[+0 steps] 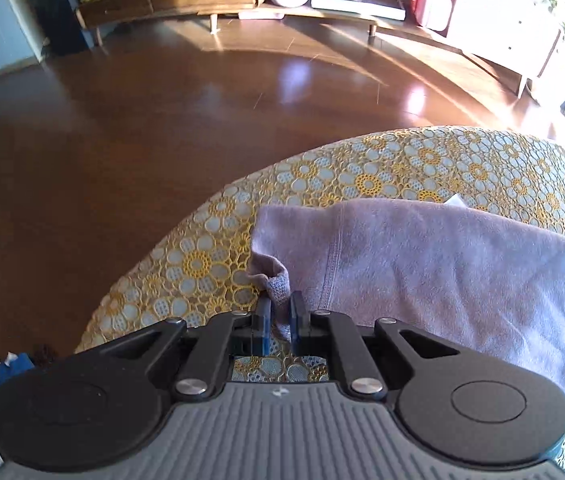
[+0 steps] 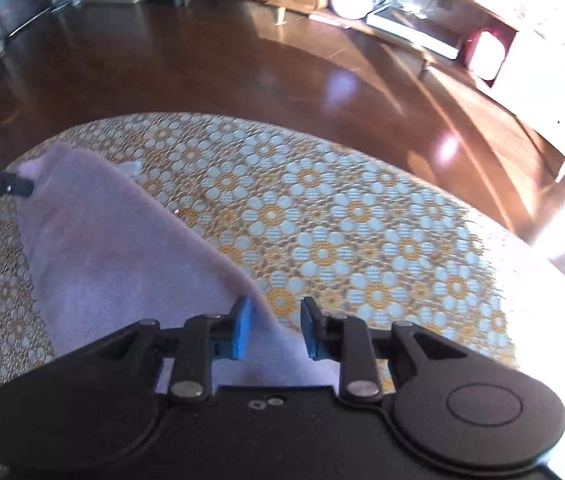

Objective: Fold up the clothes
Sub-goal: 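Open both grippers to release the sweatshirt, then move the right gripper to the sweatshirt side edge and close on it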

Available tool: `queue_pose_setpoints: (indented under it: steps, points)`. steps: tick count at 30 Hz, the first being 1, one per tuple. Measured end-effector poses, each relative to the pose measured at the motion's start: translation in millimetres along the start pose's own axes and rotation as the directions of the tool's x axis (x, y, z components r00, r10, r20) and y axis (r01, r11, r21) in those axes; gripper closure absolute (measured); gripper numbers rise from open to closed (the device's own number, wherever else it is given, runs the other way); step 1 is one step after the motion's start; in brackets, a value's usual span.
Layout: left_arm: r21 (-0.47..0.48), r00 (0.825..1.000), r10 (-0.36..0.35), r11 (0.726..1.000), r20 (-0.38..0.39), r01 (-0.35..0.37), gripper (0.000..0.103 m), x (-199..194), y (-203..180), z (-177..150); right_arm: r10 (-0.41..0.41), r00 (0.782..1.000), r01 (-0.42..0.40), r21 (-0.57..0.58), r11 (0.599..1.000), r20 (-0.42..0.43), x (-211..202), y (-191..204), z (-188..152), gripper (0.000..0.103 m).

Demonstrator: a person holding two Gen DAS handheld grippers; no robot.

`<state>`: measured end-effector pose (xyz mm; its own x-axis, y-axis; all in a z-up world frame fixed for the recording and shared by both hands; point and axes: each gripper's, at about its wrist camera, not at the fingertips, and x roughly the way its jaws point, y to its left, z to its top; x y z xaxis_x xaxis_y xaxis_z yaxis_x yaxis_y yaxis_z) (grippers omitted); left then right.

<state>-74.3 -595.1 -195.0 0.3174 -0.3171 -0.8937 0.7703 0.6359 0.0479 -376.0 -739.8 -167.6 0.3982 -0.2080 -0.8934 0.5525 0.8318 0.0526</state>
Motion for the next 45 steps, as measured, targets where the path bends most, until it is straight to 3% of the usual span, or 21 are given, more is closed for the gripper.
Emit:
queue_pose_setpoints:
  steps: [3,7,11,13,16,17,18,21,24,27,31,36,40,42,45]
  points:
    - [0.025,1.0,0.001,1.0,0.001,-0.001,0.095,2.2,0.3,1.6,0.021,1.0,-0.022,-0.045,0.999,-0.016,-24.3,-5.1,-20.2,0.0]
    - [0.059,1.0,0.021,0.998,-0.004,-0.021,0.095,1.5,-3.1,2.5,0.038,0.992,-0.05,-0.101,0.994,-0.12,-43.6,-3.2,-65.2,0.0]
    - [0.04,0.999,0.026,0.999,-0.022,-0.025,0.092,-7.1,2.0,1.2,0.03,0.976,-0.038,-0.03,0.999,-0.217,-48.7,-6.4,-119.1,0.0]
    - [0.031,0.999,0.035,0.999,-0.025,-0.034,0.086,-14.1,6.1,-1.2,0.027,0.973,-0.025,0.011,1.0,-0.23,-50.1,-8.5,-136.6,0.0]
    - [0.033,0.994,0.107,0.994,-0.015,-0.106,0.065,-25.9,14.3,-5.9,0.045,0.978,-0.035,0.054,0.998,-0.202,-50.6,-11.5,-146.4,0.0]
    - [0.032,0.99,0.137,0.99,-0.009,-0.137,0.046,-30.4,17.3,-7.4,0.052,0.979,-0.042,0.056,0.998,-0.199,-50.0,-10.0,-146.1,0.0]
    - [0.025,0.986,0.166,0.986,-0.001,-0.166,0.038,-35.1,20.5,-8.5,0.052,0.977,-0.042,0.052,0.998,-0.205,-49.1,-7.8,-144.6,0.0]
    - [0.009,0.978,0.206,0.978,0.012,-0.206,0.038,-49.3,23.1,-8.3,0.061,0.983,-0.051,0.06,0.997,-0.173,-62.7,-12.7,-141.5,0.0]
    - [0.052,0.985,0.166,0.984,0.043,-0.168,0.038,-65.3,0.2,-8.2,0.041,0.993,-0.028,0.115,0.993,-0.108,-93.6,-38.7,-144.2,0.0]
    - [0.149,0.993,0.081,0.985,0.081,-0.092,0.038,-78.4,-49.8,-9.6,-0.047,0.993,0.066,0.173,0.983,-0.112,-121.6,-86.4,-164.2,0.0]
    - [0.203,0.998,0.038,0.978,0.051,-0.047,0.038,-70.5,-101.9,-16.6,-0.167,0.973,0.204,0.25,0.947,-0.162,-149.7,-151.7,-202.9,0.0]
    - [0.257,1.0,0.003,0.966,0.001,-0.003,0.038,-57.3,-162.3,-25.9,-0.229,0.953,0.285,0.322,0.903,-0.2,-154.3,-207.0,-237.1,0.0]
    - [0.297,0.999,-0.023,0.954,-0.04,0.034,0.038,-46.8,-210.7,-33.3,-0.219,0.958,0.277,0.397,0.875,-0.186,-144.4,-238.6,-246.7,0.0]
    - [0.317,0.998,-0.036,0.947,-0.06,0.053,0.038,-41.5,-234.9,-37.0,-0.178,0.971,0.232,0.446,0.864,-0.161,-140.7,-251.6,-250.2,0.0]
    - [0.29,0.997,-0.02,0.956,-0.081,0.042,0.035,-36.7,-238.3,-40.0,-0.087,0.988,0.142,0.512,0.847,-0.131,-134.5,-262.6,-253.8,0.0]
